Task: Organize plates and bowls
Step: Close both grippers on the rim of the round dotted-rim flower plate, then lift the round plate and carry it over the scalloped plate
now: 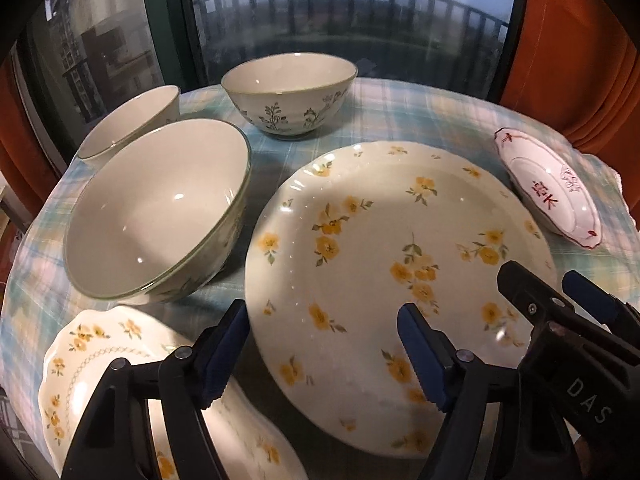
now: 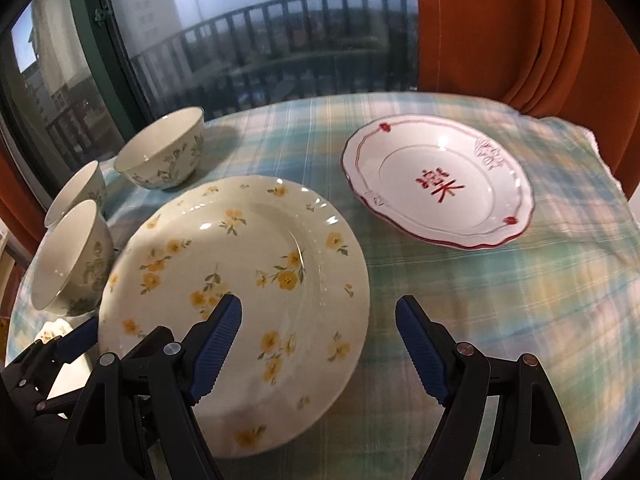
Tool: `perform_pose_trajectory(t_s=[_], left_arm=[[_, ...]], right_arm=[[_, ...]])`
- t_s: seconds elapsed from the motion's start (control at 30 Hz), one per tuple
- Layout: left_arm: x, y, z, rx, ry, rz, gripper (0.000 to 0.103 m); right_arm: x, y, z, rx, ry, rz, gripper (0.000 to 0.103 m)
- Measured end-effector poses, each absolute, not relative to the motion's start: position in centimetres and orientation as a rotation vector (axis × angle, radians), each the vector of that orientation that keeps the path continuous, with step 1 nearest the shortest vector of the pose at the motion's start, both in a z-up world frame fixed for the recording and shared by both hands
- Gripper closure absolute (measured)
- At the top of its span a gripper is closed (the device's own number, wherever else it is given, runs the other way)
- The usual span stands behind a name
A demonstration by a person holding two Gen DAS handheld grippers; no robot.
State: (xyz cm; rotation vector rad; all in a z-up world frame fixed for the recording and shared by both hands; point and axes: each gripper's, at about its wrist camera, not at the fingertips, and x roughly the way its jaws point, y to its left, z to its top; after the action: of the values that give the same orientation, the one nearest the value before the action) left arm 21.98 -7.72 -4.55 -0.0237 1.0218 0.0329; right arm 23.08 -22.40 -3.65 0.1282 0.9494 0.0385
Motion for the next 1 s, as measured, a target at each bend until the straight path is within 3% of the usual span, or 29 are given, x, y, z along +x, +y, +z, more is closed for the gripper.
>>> perform_pose_trajectory(t_s=[0.4,1.0], left_arm=[[22.1,-8.4,-5.0,0.027,1.044,0.033,0.027],[17.2,-12.6,-4.7,0.103,1.057,-0.087,0.026]], right_arm=[[24.6,-22.4,-5.4,0.119,1.006,0.030,0.052],[18.1,-26.9,-5.0,0.159,1.029,-0.077,0.053]])
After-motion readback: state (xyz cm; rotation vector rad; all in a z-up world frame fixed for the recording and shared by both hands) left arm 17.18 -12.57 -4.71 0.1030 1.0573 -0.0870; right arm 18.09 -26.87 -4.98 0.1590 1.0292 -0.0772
